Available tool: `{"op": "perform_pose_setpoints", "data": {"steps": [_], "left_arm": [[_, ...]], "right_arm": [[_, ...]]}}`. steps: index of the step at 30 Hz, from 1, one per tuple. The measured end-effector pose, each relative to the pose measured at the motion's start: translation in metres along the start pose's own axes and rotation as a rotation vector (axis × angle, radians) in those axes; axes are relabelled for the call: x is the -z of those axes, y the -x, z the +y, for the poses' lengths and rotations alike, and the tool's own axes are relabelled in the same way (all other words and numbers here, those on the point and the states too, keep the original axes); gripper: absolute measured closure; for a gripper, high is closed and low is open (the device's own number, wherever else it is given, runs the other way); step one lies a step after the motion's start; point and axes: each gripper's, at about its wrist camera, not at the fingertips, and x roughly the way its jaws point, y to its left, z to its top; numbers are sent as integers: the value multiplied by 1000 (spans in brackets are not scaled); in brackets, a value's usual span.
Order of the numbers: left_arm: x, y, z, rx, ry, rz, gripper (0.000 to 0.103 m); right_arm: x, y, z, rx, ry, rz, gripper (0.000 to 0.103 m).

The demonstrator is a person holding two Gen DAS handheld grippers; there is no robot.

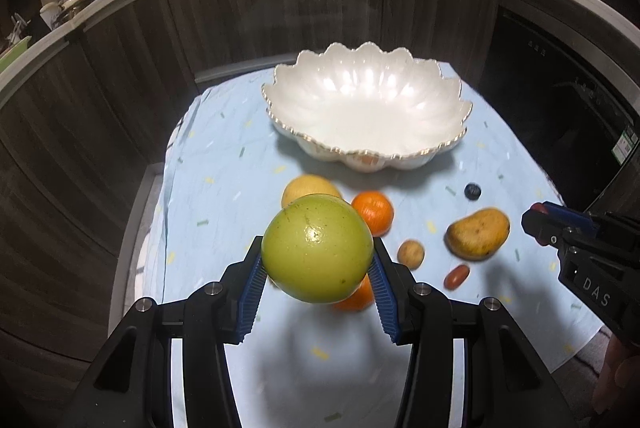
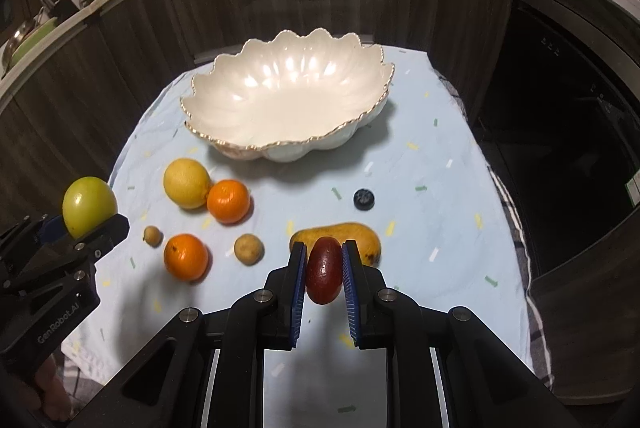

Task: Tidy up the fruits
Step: 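Lift the green fruit with the left tool while the right tool carries the red date over the bowl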

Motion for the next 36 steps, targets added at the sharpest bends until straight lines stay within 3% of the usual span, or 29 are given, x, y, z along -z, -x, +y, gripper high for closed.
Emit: {"op": "perform_pose_setpoints", "data": {"steps": [21,36], "left_arm": [[-73,-16,-1,37,10,-72,55],[-108,-53,3,61,30,-44,55]], "right_arm": [[-80,-6,-11,-40,10,-80,84],[-126,-46,-16,-49,13,-70,84]]}}
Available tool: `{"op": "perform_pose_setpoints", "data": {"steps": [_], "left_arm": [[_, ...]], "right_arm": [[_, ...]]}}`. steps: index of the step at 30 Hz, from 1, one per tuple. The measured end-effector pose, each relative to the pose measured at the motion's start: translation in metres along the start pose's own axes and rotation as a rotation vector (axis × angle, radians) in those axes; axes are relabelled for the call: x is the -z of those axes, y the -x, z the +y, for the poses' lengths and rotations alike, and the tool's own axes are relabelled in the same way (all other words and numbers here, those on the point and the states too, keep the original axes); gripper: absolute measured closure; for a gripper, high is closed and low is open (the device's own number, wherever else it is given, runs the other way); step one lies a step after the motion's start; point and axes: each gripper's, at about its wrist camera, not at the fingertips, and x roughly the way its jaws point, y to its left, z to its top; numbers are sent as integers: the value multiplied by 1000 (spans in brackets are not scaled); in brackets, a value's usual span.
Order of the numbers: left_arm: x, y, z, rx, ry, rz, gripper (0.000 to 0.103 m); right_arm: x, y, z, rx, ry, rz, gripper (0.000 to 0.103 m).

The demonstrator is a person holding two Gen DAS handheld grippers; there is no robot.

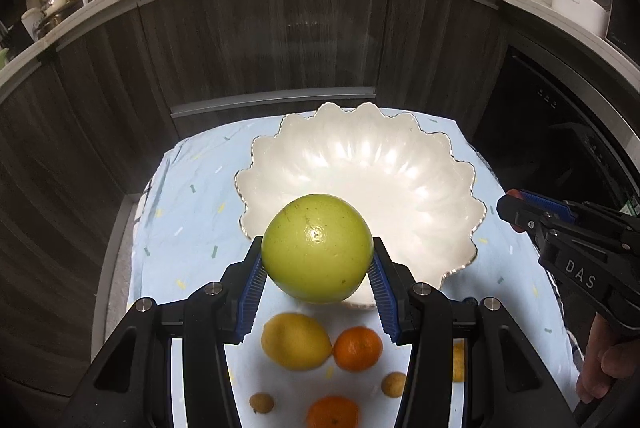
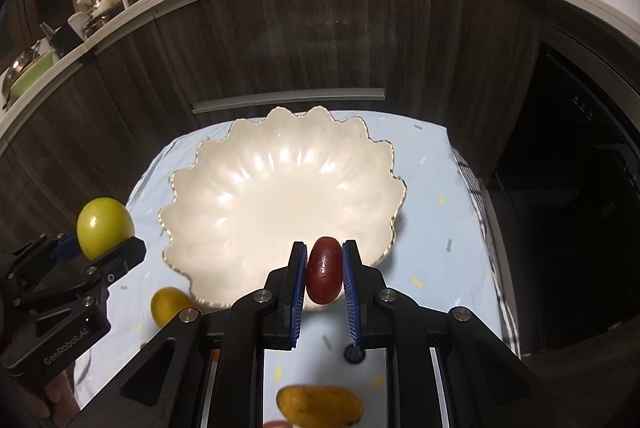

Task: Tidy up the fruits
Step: 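Lift the green fruit with the left tool while the right tool carries the red date over the bowl, then open both tools to drop the green fruit and red date into the bowl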

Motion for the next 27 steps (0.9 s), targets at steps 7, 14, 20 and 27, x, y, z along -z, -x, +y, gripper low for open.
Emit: {"op": "perform_pose_setpoints", "data": {"steps": [7,14,20,27], "left_arm": [[-11,-19,0,-2,-18,-1,55],[-16,-38,2,11,-21,11,55],[-18,-57,7,16,-17,37,55],[-14,-75,10,20,-14,77,55]], "right_arm": [[-14,-21,-4,21,19,-3,84],[-21,-40,-7,32,29,11,84],[-24,-57,-8,48,36,36,84],[-22,-73,-8,50,40,65,84]]}}
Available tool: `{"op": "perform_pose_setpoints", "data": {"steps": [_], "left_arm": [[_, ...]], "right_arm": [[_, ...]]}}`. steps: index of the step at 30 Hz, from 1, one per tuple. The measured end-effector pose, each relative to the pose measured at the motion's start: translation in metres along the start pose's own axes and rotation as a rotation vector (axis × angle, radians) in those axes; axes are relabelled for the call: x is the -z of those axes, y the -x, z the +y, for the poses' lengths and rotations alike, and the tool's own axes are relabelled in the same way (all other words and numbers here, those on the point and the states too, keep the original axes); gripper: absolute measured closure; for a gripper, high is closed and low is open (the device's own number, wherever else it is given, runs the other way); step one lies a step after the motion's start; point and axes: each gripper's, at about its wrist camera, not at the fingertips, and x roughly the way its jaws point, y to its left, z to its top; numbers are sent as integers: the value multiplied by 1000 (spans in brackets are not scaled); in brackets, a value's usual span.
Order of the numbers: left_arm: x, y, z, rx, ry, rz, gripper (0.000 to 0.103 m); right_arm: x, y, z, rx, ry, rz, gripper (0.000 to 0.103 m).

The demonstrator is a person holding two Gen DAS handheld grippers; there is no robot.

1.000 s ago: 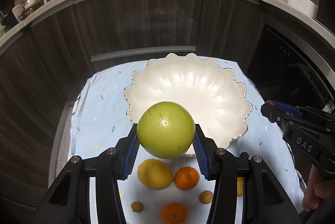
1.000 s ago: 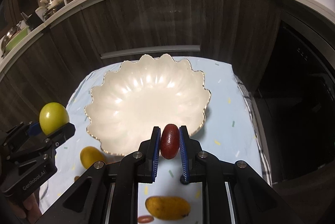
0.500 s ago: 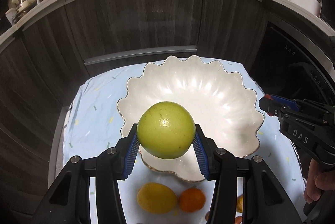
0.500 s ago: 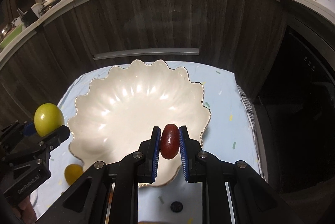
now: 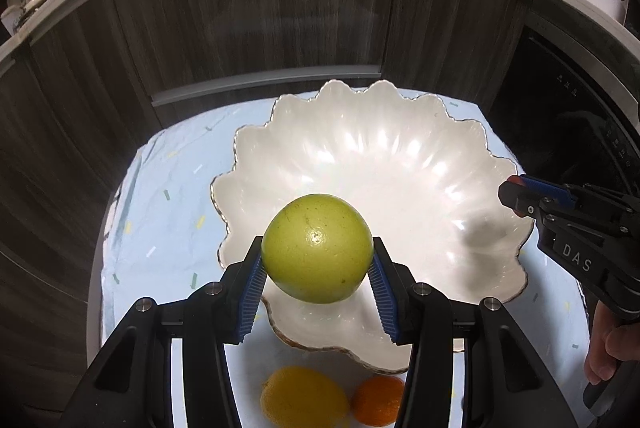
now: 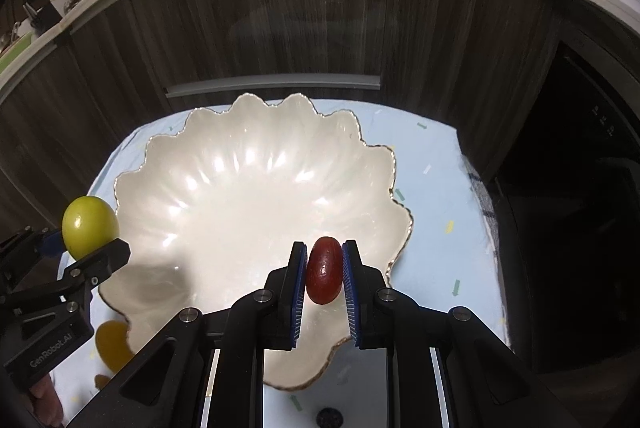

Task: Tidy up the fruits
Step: 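Open both tools to drop the green fruit and red date into the bowl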

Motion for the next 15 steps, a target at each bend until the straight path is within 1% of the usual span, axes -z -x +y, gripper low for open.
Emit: {"op": "perform_pose_setpoints", "data": {"steps": [6,12,13,15], "left_arm": [[0,-7,0,-6,-19,21,54],[3,-11,-5,-5,-32,50,54],[5,-13,-6,-5,-33,59,54],[8,-15,-7,-10,-40,67,48]], "right_arm": [[2,-11,0,-9,-3,24,84],[4,-14,0,-11,-1,26,82],[4,-14,0,-4,-2,26,80],[5,-13,-1,11,-3,16,59]]}}
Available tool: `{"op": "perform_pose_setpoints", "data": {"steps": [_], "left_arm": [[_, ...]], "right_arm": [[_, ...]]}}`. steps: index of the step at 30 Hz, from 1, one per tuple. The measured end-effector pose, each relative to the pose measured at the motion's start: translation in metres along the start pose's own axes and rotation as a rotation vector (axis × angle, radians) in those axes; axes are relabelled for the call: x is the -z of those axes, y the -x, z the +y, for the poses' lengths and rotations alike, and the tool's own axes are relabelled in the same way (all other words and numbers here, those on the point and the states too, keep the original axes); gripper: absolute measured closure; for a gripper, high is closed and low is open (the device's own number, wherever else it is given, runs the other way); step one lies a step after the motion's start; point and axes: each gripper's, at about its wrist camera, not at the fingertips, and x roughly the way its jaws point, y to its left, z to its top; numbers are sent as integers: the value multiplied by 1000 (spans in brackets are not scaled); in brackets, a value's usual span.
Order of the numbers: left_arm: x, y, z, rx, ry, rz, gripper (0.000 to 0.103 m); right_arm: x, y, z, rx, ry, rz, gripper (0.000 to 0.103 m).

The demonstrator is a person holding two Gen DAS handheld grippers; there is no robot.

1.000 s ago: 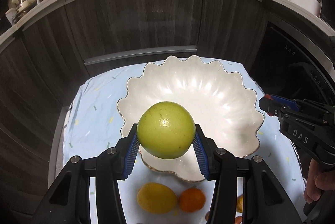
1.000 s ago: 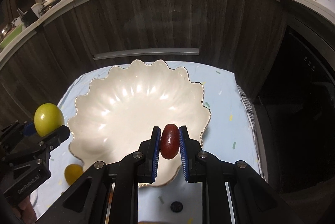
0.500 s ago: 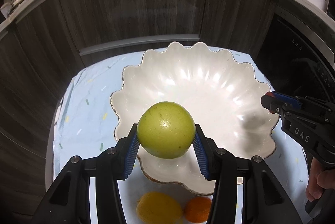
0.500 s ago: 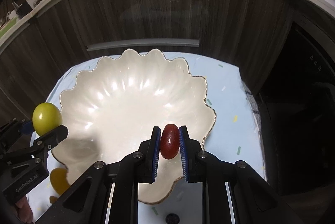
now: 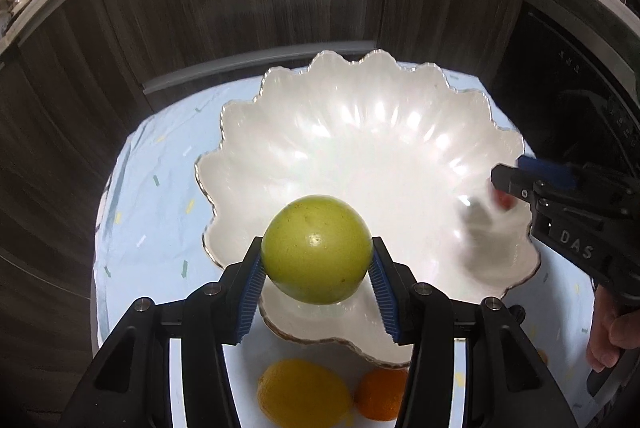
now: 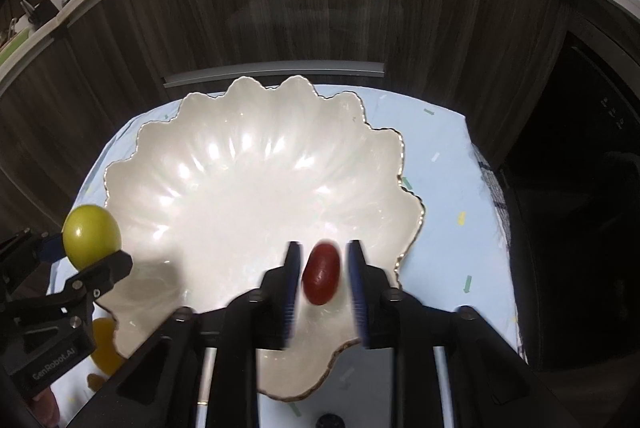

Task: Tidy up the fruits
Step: 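Open both tools to drop the green fruit and red date into the bowl, then withdraw both open tools from the bowl back toward the remaining fruits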

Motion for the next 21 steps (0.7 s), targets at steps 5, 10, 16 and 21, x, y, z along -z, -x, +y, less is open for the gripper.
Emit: {"op": "perform_pose_setpoints", "data": {"steps": [5,10,16,21], "left_arm": [[1,6,1,-30,0,-36,28],[2,14,4,-63,5,-56,17],[3,23,8,-78,23,-71,13],[5,32,7,-96,31,-85,13]], "right_arm": [[2,3,0,9,7,-9,45],[3,10,1,34,10,-33,32],[3,24,5,46,20,-63,28],[3,36,7,35,19,-82,28]]}}
